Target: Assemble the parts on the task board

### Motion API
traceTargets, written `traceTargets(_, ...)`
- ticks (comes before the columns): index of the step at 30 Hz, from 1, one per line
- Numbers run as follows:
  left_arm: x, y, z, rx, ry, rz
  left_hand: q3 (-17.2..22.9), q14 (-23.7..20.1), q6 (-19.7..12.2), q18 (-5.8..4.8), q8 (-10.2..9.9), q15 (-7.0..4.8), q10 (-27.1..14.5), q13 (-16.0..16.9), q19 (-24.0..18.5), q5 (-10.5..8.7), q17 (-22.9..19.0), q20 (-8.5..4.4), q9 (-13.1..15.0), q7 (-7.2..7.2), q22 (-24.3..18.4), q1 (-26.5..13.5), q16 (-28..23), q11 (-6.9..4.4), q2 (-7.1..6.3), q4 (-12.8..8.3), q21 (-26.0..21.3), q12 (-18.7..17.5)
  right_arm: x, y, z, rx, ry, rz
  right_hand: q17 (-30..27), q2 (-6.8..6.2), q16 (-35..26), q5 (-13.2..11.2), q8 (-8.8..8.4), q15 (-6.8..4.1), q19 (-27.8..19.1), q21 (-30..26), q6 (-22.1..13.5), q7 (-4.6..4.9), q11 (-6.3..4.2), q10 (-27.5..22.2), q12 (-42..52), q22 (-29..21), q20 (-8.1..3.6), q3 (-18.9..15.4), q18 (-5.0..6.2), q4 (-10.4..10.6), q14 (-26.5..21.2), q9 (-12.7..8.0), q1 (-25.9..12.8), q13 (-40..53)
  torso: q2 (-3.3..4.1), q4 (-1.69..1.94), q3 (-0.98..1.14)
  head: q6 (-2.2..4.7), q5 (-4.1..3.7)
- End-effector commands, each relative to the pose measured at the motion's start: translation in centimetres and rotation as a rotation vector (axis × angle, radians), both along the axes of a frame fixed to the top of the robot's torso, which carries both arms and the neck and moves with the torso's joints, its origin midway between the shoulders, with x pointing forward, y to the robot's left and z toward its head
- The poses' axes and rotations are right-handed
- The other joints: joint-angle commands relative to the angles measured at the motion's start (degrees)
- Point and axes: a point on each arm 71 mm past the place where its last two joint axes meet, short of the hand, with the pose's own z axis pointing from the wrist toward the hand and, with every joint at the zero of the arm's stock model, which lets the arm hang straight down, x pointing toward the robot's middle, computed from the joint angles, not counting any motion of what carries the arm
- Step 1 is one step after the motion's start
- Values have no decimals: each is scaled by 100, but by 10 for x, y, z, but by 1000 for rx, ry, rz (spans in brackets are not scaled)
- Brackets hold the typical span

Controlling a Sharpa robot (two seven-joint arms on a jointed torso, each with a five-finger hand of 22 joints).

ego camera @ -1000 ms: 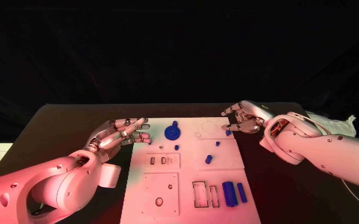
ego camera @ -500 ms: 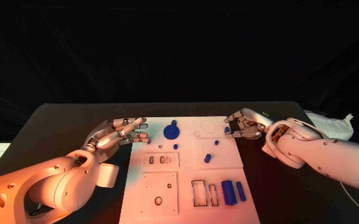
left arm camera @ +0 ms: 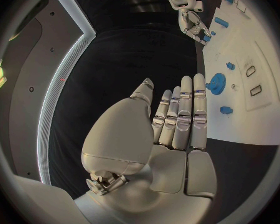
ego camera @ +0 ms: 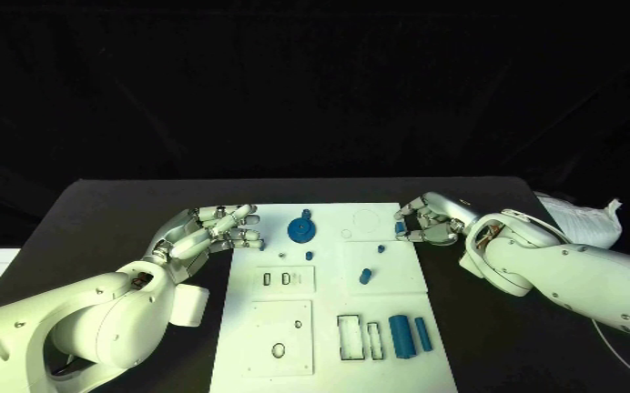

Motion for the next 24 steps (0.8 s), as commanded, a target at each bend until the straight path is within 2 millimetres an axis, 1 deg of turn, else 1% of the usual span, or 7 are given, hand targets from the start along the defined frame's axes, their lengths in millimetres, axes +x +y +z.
traceTargets(1,0,-2,1,-11,-4,-19,-11,23,-7,55,-28,29,-11,-6,-31,-16,6,20,-3,8,3,33,-38,18,34,-36,6,-19,-1,2,-4,-7,19,26,874,40,28,-64,32,-16,424,20,80,2,-25,80,30,1282,-10,21,-110,-36,466,11,69,-176,0,-9,-1,-3,-4)
traceTargets(4,0,-2,1,-11,-4,-19,-11,23,-7,55,-28,29,-11,-6,-31,-16,6,20,-3,8,3,33,-38,18,34,-36,6,-19,-1,2,-5,-8,20,26,890,104,34,-201,50,-28,426,21,180,-13,-38,89,43,1285,-20,64,-111,-54,469,20,104,-164,-3,-5,-2,-4,-10)
traceTargets(6,0,-2,1,-11,-4,-19,-11,23,-7,55,-28,29,-11,-6,-31,-16,6,20,-3,8,3,33,-38,18,34,-36,6,-19,-1,2,-5,-8,20,26,901,172,39,-306,72,-40,426,22,276,-31,-53,94,51,1286,-29,119,-111,-68,471,30,141,-157,-3,-1,-3,-6,-12)
traceTargets(8,0,-2,1,-11,-3,-19,-8,25,-4,55,-31,28,-8,-6,-32,-16,12,20,-3,7,4,42,-44,17,38,-47,8,-23,0,1,-6,-9,21,26,920,251,47,-346,111,-62,428,23,411,-69,-81,101,65,1288,-42,191,-111,-88,475,47,190,-145,-4,3,-1,-15,-15)
traceTargets(13,0,-2,1,-10,-2,-18,-8,25,-4,55,-31,28,-8,-6,-32,-16,12,20,-3,7,4,42,-44,17,38,-47,8,-23,0,1,-6,-10,22,27,946,352,58,-394,180,-116,432,24,651,-153,-147,108,73,1293,-85,310,-112,-135,480,80,268,-133,-3,-2,-4,-21,-16)
traceTargets(18,0,-1,1,-9,-1,-18,-6,26,-4,55,-33,27,-9,-6,-32,-16,16,19,-3,9,5,47,-47,17,40,-52,8,-25,0,2,-6,-8,20,32,966,394,66,-413,216,-154,434,26,786,-203,-187,116,81,1297,-120,371,-113,-162,484,99,290,-124,-1,-7,-4,-26,-18)
traceTargets(24,0,-1,1,-9,0,-17,-6,26,-4,55,-33,27,-9,-6,-32,-16,16,19,-3,9,5,47,-47,17,40,-52,8,-25,1,5,-6,-9,15,32,971,355,67,-457,206,-170,434,25,816,-212,-197,123,81,1297,-141,360,-113,-157,485,99,243,-121,-5,4,-3,-30,-30)
